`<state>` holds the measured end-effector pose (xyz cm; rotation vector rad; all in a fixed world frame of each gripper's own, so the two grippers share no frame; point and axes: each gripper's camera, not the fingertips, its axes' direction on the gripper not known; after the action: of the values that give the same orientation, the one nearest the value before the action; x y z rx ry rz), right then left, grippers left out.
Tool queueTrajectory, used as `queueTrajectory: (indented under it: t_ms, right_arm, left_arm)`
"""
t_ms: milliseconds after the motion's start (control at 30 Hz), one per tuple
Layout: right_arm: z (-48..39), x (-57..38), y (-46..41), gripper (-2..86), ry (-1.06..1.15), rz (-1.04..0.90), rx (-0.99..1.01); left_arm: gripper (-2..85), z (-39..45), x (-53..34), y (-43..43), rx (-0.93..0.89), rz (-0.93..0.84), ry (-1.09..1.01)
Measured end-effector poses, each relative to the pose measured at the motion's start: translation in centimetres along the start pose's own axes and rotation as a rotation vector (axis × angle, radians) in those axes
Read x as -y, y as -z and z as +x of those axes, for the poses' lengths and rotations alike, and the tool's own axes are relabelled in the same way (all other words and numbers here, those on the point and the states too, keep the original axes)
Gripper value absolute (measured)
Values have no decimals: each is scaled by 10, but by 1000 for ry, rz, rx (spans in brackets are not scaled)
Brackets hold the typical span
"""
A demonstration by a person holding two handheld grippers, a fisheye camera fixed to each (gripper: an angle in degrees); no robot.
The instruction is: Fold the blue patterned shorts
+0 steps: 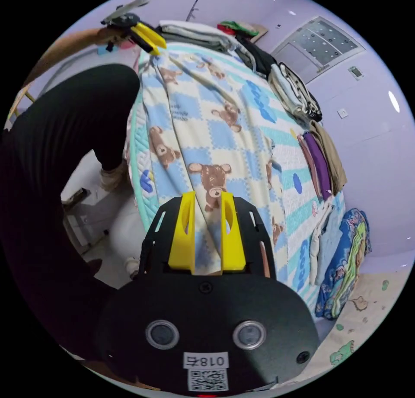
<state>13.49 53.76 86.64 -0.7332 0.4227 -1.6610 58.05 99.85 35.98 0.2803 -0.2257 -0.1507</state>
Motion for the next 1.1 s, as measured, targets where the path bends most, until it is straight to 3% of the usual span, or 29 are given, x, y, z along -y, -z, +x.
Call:
queueTrajectory:
  t_ms: [167,333,567,633,767,1100]
  right_arm:
    - [14,10,-17,6,-50,-100,15]
    - [39,15,-13,-7,-180,-85,112]
    - [88,15,1,-9,-382,-22,266]
    - [102,11,3,-8,-433,-5,315]
    - [119,8,0,-7,-514,17,375]
    - [122,1,24,-7,-553,33,364]
  left_arm:
    - [102,22,26,-11,-18,-54,-149]
    - [103,35,36,11,-65,-5,-200]
    - [85,62,65,2,22,-38,-304]
    - [47,64,79,-5,130,-57,-283]
    - [3,62,101,-3,152,-35,-235]
    - [-7,54,158,28,80,-93,-142]
